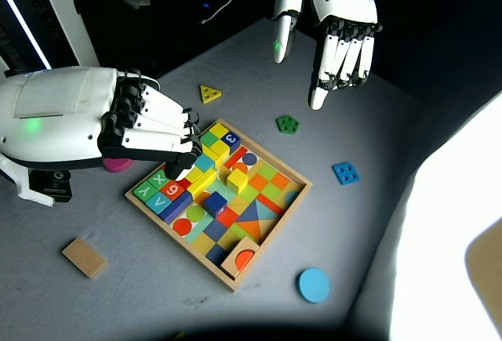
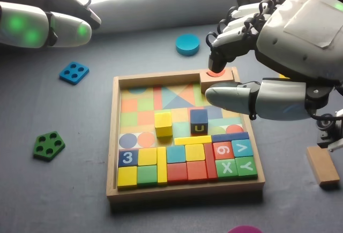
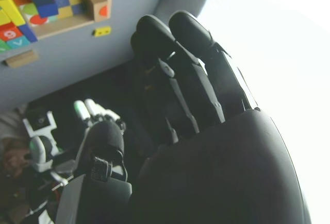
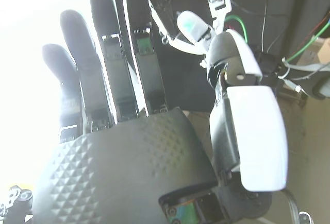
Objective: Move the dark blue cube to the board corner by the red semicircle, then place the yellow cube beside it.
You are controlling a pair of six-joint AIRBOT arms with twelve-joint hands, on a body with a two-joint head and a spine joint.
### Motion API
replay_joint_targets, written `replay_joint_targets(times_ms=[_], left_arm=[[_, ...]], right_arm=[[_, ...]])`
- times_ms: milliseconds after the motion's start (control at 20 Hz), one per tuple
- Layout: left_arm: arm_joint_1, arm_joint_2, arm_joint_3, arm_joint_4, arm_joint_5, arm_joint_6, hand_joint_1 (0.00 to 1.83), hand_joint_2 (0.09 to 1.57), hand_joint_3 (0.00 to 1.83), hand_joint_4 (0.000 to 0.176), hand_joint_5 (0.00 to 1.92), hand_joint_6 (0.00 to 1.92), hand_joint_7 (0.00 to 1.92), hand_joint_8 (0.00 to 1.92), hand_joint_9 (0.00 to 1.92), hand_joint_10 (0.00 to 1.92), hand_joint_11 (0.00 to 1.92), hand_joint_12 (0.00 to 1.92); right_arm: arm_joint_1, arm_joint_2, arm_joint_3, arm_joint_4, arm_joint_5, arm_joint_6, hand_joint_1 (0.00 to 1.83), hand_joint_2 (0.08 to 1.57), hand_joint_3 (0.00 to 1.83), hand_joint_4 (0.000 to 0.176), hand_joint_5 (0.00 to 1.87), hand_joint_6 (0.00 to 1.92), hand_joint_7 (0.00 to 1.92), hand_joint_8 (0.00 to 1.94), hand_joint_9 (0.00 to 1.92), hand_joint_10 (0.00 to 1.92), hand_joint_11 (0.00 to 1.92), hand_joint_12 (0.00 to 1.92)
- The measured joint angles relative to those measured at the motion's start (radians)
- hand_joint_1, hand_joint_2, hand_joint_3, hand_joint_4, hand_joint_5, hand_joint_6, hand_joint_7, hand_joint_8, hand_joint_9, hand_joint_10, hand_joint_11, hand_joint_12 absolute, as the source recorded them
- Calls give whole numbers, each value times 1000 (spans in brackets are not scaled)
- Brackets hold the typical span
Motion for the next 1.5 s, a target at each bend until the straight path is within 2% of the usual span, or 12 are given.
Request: replay_joint_targets(times_ms=[100, 150, 300, 450, 550, 650, 700, 800, 950, 1150, 1400, 1500], left_arm=[[0, 0, 0, 2, 3, 0, 79, 1276, 22, 44, 128, 6, 110, 0, 120, 9, 0, 608], [0, 0, 0, -1, 1, 0, 85, 1278, 13, 51, 126, 4, 100, 0, 115, 4, 0, 594], [0, 0, 0, 3, 3, 0, 68, 1288, 4, 48, 100, 5, 86, 2, 101, 0, 0, 515], [0, 0, 0, 1, 3, 0, 86, 1284, 0, 43, 116, 4, 90, 2, 106, 2, 0, 528], [0, 0, 0, 1, 4, 0, 85, 1274, 0, 47, 122, 3, 98, 2, 110, 1, 0, 567], [0, 0, 2, 2, 3, 0, 103, 1272, 0, 42, 127, 3, 106, 2, 118, 2, 0, 608], [0, 0, 2, 2, 2, 0, 90, 1271, 0, 47, 116, 1, 100, 1, 114, 0, 0, 581], [0, 0, 2, 1, 3, 0, 79, 1280, 2, 49, 101, 1, 74, 0, 83, 1, 0, 501], [0, 0, 2, 0, 3, 0, 104, 1267, 0, 53, 125, 7, 106, 7, 115, 9, 0, 555], [0, 0, 2, 0, 3, 0, 39, 1284, 4, 47, 94, 1, 100, 3, 114, 3, 0, 538], [0, 0, 2, 2, 3, 1, 96, 1271, 0, 54, 132, 8, 105, 2, 107, 0, 0, 537], [0, 0, 2, 1, 3, 1, 78, 1276, 0, 45, 112, 3, 97, 0, 108, 1, 0, 531]], right_arm=[[0, 0, 0, 3, -5, -8, 0, 1165, 12, 0, 147, 16, 155, 3, 105, 29, 0, 231], [0, 0, 0, 3, 2, -9, 0, 1161, 5, 0, 130, 5, 131, 3, 89, 15, 0, 133], [0, -2, 0, 18, -13, -30, 0, 1158, 2, 0, 132, 3, 134, 3, 86, 9, 0, 71], [21, -42, 15, 183, -101, -169, 0, 1161, 3, 0, 104, 0, 135, 2, 107, 16, 0, 63], [38, -87, 55, 307, -163, -234, 0, 1155, 0, 18, 182, 22, 129, 1, 80, 4, 0, 105], [43, -130, 92, 427, -213, -318, 0, 1142, 0, 21, 317, 41, 152, 0, 85, 2, 0, 282], [43, -150, 108, 465, -235, -336, 0, 1135, 0, 28, 369, 41, 142, 0, 53, 9, 0, 200], [47, -180, 136, 505, -272, -348, 0, 1133, 0, 15, 493, 68, 170, 7, 4, 0, 0, 8], [69, -228, 173, 616, -306, -399, 0, 1149, 6, 0, 658, 131, 179, 9, 0, 0, 0, 0], [69, -260, 177, 818, -338, -576, 0, 1145, 3, 0, 707, 140, 190, 9, 0, 0, 0, 0], [74, -259, 174, 840, -354, -595, 0, 1151, 4, 0, 651, 104, 192, 6, 0, 0, 0, 0], [71, -259, 173, 840, -353, -614, 0, 1155, 6, 0, 652, 100, 177, 1, 0, 0, 0, 0]])
